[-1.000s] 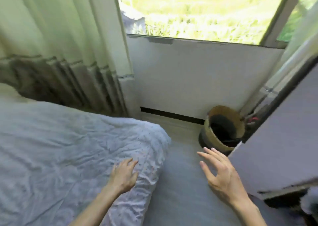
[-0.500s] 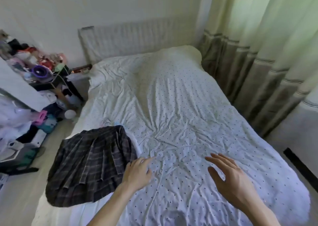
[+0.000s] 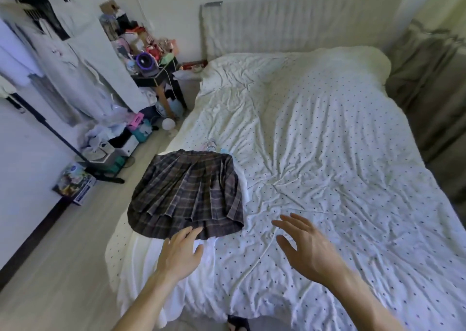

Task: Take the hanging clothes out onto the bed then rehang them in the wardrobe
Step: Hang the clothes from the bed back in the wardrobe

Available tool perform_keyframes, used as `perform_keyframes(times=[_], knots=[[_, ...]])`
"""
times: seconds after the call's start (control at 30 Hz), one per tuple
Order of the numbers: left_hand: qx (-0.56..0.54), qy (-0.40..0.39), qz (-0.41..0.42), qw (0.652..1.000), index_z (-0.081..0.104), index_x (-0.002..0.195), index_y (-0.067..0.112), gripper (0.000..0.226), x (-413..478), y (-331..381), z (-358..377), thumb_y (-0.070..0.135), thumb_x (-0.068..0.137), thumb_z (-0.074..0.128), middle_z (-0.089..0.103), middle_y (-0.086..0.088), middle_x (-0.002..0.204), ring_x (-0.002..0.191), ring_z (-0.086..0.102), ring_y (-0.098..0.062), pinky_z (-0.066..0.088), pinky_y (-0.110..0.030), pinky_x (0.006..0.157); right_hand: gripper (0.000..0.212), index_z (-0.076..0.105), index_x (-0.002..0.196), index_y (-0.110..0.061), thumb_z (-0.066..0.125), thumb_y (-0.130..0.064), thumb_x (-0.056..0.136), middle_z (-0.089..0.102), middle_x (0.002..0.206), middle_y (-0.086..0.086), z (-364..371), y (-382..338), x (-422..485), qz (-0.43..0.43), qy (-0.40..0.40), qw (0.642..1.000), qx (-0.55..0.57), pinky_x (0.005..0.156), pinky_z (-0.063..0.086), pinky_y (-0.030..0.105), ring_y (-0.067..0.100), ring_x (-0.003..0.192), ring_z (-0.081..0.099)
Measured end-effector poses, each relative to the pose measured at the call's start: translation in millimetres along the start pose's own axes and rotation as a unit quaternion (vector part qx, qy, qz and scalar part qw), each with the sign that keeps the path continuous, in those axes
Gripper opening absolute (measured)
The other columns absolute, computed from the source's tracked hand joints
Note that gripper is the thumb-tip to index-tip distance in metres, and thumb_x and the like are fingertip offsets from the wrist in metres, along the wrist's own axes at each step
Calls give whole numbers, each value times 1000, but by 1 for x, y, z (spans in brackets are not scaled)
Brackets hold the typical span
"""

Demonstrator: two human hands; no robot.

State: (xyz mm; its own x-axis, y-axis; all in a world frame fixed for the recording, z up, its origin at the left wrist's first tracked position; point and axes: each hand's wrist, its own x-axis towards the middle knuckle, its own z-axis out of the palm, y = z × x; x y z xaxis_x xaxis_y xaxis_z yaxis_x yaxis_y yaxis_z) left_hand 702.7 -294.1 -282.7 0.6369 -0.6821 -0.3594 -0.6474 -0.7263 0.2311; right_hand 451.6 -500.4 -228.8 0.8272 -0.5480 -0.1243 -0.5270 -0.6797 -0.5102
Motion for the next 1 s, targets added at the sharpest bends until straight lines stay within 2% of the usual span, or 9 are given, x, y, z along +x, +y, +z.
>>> perform_keyframes(times=[0.13, 0.27, 0.5, 0.57, 0.7, 0.83, 0.9, 1.0], knots=[[3, 8, -7, 1000, 32, 153, 33, 53, 30, -10, -10, 41, 102, 43, 29, 7, 160, 145, 32, -16, 27, -46, 118, 45, 41, 147, -39, 38, -46, 103, 36, 156, -12, 13, -8, 36, -11, -34, 999, -19, 118, 30, 35, 11, 150, 19], [2, 6, 7, 1000, 35, 152, 34, 52, 83, -26, -21, 43, 101, 44, 33, 7, 159, 145, 34, -16, 28, -48, 117, 45, 40, 148, -36, 38, -44, 103, 35, 157, -9, 28, -16, 86, 3, -67, 997, -31, 119, 27, 35, 15, 150, 19], [10, -47, 38, 998, 33, 153, 32, 52, 237, -80, -45, 41, 103, 43, 29, 2, 161, 148, 27, -19, 22, -50, 121, 48, 35, 150, -33, 39, -41, 103, 33, 158, -8, 87, -31, 219, 62, -102, 992, -41, 118, 26, 31, 15, 149, 20], [20, -75, 40, 996, 32, 153, 31, 52, 289, -104, -51, 40, 103, 44, 26, 0, 162, 149, 25, -21, 20, -50, 121, 50, 32, 152, -30, 38, -39, 104, 32, 158, -6, 113, -38, 265, 84, -133, 987, -37, 117, 24, 28, 15, 149, 19], [61, -99, 36, 993, 30, 154, 30, 54, 392, -152, -58, 41, 102, 42, 20, -4, 164, 151, 20, -25, 19, -52, 121, 55, 25, 155, -30, 36, -43, 103, 18, 164, -2, 168, -48, 353, 123, -182, 975, -22, 121, 22, 34, 19, 151, 12], [84, -103, 25, 991, 21, 157, 28, 61, 490, -186, -66, 44, 102, 41, 11, -7, 166, 152, 15, -28, 18, -53, 121, 59, 15, 157, -33, 32, -49, 103, -4, 165, -1, 223, -52, 428, 125, -217, 967, -55, 123, 11, 38, 26, 153, 3], [93, -94, 32, 991, 18, 158, 28, 64, 535, -198, -66, 45, 101, 42, 9, -7, 166, 152, 15, -29, 19, -53, 121, 64, 4, 157, -39, 31, -54, 101, -16, 163, -4, 244, -56, 456, 137, -233, 961, -67, 123, 13, 46, 30, 153, -3], [98, -70, 32, 992, 18, 158, 26, 66, 594, -212, -63, 46, 100, 43, 13, -9, 166, 150, 20, -31, 21, -54, 120, 70, -9, 155, -42, 35, -53, 101, -22, 163, 1, 273, -55, 484, 164, -263, 948, -70, 119, 19, 55, 36, 152, -3]])
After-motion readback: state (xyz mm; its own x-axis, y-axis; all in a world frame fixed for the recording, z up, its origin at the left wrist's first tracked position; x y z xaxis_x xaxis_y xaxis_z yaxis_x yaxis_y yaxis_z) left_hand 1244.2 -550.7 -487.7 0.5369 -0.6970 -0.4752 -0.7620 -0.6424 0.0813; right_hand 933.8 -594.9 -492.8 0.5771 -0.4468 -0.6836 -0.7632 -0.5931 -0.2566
